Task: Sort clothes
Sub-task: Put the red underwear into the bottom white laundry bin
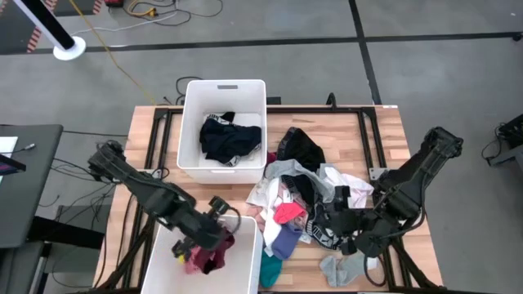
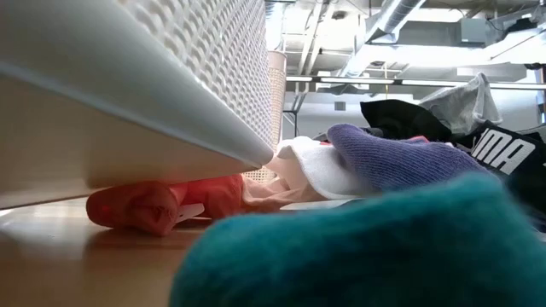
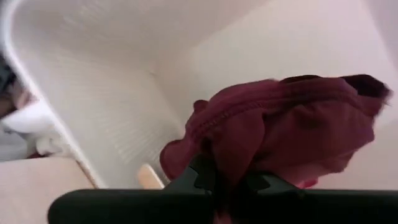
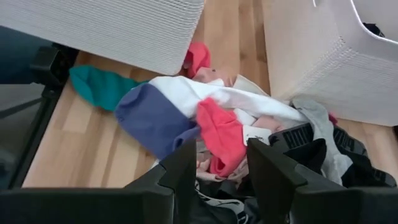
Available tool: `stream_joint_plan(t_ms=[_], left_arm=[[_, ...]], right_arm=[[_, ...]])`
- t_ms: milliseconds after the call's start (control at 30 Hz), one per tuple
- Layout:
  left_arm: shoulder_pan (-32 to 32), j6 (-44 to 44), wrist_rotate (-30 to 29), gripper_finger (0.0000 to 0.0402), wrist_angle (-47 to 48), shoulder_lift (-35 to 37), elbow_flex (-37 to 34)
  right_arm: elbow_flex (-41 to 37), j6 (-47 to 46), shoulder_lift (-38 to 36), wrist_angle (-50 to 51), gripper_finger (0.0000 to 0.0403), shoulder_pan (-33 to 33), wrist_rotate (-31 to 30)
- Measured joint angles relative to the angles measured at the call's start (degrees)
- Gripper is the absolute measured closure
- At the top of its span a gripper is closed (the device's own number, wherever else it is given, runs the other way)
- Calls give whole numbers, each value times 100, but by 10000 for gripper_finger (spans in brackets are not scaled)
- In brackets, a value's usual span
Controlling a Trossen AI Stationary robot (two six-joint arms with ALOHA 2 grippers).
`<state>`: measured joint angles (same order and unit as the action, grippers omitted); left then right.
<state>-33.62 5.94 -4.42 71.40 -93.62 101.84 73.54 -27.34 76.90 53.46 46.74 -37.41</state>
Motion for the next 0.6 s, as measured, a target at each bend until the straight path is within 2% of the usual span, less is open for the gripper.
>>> stream_joint_plan(t_ms=[333, 600], left_arm=[[128, 150, 4, 393, 45, -752, 0], [159, -27, 15, 378, 111, -957, -2]], right_arm=[[2, -136, 313, 15, 243, 166, -2], [2, -139, 769, 12, 243, 240, 2]])
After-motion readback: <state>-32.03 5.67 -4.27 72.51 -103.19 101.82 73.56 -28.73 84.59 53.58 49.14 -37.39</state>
